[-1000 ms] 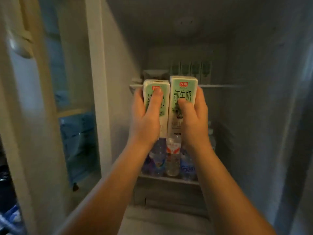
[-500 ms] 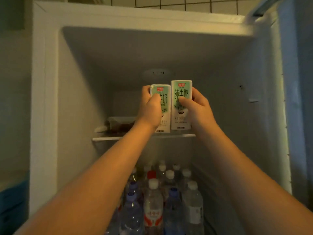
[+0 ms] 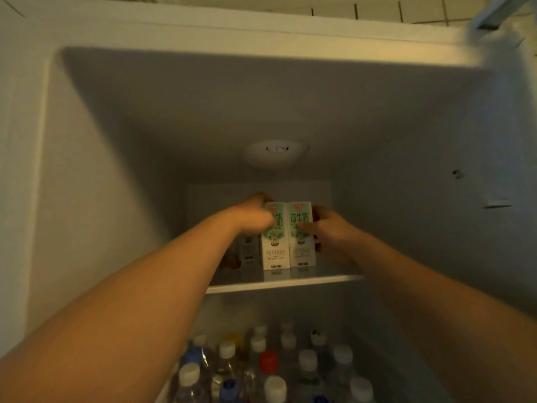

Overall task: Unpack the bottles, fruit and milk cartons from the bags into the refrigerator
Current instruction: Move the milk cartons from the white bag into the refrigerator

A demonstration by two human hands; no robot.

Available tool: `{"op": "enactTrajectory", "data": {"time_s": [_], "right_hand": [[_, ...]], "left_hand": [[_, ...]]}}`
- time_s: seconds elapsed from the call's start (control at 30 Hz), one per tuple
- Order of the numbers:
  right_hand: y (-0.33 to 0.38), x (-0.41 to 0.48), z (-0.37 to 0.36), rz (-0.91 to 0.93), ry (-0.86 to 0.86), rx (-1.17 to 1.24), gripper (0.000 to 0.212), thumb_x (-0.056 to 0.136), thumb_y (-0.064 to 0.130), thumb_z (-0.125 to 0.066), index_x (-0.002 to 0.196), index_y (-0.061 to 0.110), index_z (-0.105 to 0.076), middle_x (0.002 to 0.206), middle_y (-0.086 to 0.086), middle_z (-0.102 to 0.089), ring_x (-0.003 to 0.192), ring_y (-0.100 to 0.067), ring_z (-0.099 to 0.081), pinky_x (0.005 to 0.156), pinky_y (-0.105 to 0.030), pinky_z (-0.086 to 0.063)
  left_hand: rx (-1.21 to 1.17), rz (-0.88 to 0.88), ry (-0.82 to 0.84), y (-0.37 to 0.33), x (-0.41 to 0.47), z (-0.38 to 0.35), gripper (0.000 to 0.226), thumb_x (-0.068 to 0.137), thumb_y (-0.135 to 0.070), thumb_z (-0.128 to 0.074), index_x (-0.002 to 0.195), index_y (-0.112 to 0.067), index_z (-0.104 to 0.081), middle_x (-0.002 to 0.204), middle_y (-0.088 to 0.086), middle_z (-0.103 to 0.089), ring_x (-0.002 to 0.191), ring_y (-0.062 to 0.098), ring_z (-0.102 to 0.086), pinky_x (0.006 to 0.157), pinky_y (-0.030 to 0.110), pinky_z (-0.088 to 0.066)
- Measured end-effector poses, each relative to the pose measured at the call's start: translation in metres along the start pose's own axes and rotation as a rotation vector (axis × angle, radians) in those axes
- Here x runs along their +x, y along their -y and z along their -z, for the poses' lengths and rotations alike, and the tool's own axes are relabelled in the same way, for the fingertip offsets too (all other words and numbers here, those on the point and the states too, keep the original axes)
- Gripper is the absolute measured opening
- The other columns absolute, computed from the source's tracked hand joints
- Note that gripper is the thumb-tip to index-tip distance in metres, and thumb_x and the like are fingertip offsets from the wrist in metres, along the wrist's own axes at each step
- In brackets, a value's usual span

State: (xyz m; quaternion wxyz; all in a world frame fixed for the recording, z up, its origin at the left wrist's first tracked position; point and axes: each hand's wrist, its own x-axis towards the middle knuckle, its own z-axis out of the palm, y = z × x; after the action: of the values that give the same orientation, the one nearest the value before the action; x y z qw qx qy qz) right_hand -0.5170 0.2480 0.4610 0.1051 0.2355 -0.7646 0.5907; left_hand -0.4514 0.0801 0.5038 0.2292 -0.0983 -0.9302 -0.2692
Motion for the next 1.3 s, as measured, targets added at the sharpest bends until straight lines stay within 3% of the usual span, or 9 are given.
{"op": "enactTrajectory", "data": {"time_s": [0.13, 0.2, 0.3, 0.53, 0.63, 0.8, 0.9, 1.07, 1.3], "right_hand": [[0.005, 0.022, 0.007, -0.136, 0.197, -0.341, 0.045, 0.083, 0.001, -0.073, 0.118, 0.024, -0.057, 0.115, -0.003, -0.069, 0.109, -0.028, -0.065, 0.088, -0.052, -0.056], [0.008, 0.032, 0.010, -0.190, 0.226, -0.438, 0.043, 0.080, 0.005, -0.078, 0.113, 0.026, -0.060, 0.112, 0.000, -0.071, 0.106, -0.024, -0.065, 0.081, -0.043, -0.057], [0.014, 0.047, 0.005, -0.244, 0.286, -0.462, 0.042, 0.080, 0.005, -0.079, 0.116, 0.019, -0.063, 0.108, -0.005, -0.073, 0.100, -0.025, -0.069, 0.081, -0.045, -0.059], [0.022, 0.085, -0.018, -0.294, 0.335, -0.595, 0.044, 0.084, -0.001, -0.074, 0.125, -0.001, -0.060, 0.112, -0.020, -0.070, 0.103, -0.035, -0.070, 0.090, -0.051, -0.057], [0.022, 0.095, -0.023, -0.313, 0.361, -0.568, 0.046, 0.081, -0.001, -0.077, 0.123, -0.001, -0.060, 0.113, -0.020, -0.070, 0.102, -0.035, -0.070, 0.088, -0.050, -0.058], [0.014, 0.101, -0.023, -0.302, 0.376, -0.514, 0.047, 0.078, -0.002, -0.079, 0.121, 0.003, -0.063, 0.115, -0.018, -0.070, 0.102, -0.035, -0.070, 0.087, -0.051, -0.058], [0.008, 0.095, -0.024, -0.330, 0.405, -0.529, 0.045, 0.079, -0.006, -0.077, 0.121, 0.003, -0.063, 0.114, -0.018, -0.070, 0.107, -0.034, -0.068, 0.090, -0.050, -0.057], [0.003, 0.092, -0.035, -0.280, 0.312, -0.578, 0.048, 0.076, 0.001, -0.082, 0.120, 0.004, -0.063, 0.110, -0.016, -0.072, 0.098, -0.031, -0.072, 0.085, -0.048, -0.060], [0.004, 0.078, -0.054, -0.195, 0.180, -0.824, 0.066, 0.081, 0.021, -0.083, 0.134, 0.008, -0.046, 0.117, -0.014, -0.061, 0.100, -0.028, -0.067, 0.083, -0.045, -0.060]], "left_hand": [[0.190, -0.002, 0.092, 0.001, 0.018, 0.013, 0.050, 0.086, -0.012, -0.073, 0.130, -0.017, -0.050, 0.115, 0.003, -0.063, 0.102, 0.021, -0.063, 0.080, 0.034, -0.056], [0.305, 0.001, 0.114, 0.001, 0.030, 0.017, 0.054, 0.083, -0.015, -0.078, 0.131, -0.015, -0.054, 0.119, 0.003, -0.065, 0.106, 0.022, -0.063, 0.087, 0.035, -0.055], [0.442, 0.042, 0.111, 0.008, 0.047, 0.015, 0.057, 0.081, -0.017, -0.081, 0.132, -0.014, -0.054, 0.128, 0.004, -0.064, 0.112, 0.024, -0.063, 0.096, 0.039, -0.054], [0.565, 0.071, 0.029, 0.038, 0.078, 0.003, 0.058, 0.085, -0.014, -0.075, 0.136, -0.015, -0.047, 0.133, 0.007, -0.057, 0.118, 0.025, -0.058, 0.096, 0.038, -0.052], [0.619, 0.048, -0.012, 0.048, 0.089, -0.002, 0.063, 0.088, -0.012, -0.070, 0.143, -0.012, -0.041, 0.137, 0.010, -0.049, 0.124, 0.027, -0.052, 0.094, 0.033, -0.049], [0.652, 0.044, -0.055, 0.055, 0.092, -0.004, 0.068, 0.088, -0.009, -0.064, 0.148, -0.011, -0.033, 0.151, 0.014, -0.026, 0.136, 0.033, -0.037, 0.101, 0.039, -0.044], [0.660, 0.058, -0.076, 0.055, 0.087, -0.005, 0.071, 0.086, -0.009, -0.064, 0.149, -0.011, -0.031, 0.153, 0.013, -0.025, 0.139, 0.033, -0.031, 0.104, 0.040, -0.041], [0.710, 0.104, -0.052, 0.059, 0.087, -0.009, 0.094, 0.074, -0.026, -0.084, 0.149, -0.017, -0.028, 0.151, 0.012, -0.026, 0.135, 0.035, -0.037, 0.102, 0.044, -0.045], [0.713, 0.127, -0.055, 0.055, 0.087, -0.012, 0.101, 0.074, -0.018, -0.086, 0.152, -0.013, -0.023, 0.157, 0.016, -0.017, 0.141, 0.039, -0.029, 0.106, 0.046, -0.043]]}}
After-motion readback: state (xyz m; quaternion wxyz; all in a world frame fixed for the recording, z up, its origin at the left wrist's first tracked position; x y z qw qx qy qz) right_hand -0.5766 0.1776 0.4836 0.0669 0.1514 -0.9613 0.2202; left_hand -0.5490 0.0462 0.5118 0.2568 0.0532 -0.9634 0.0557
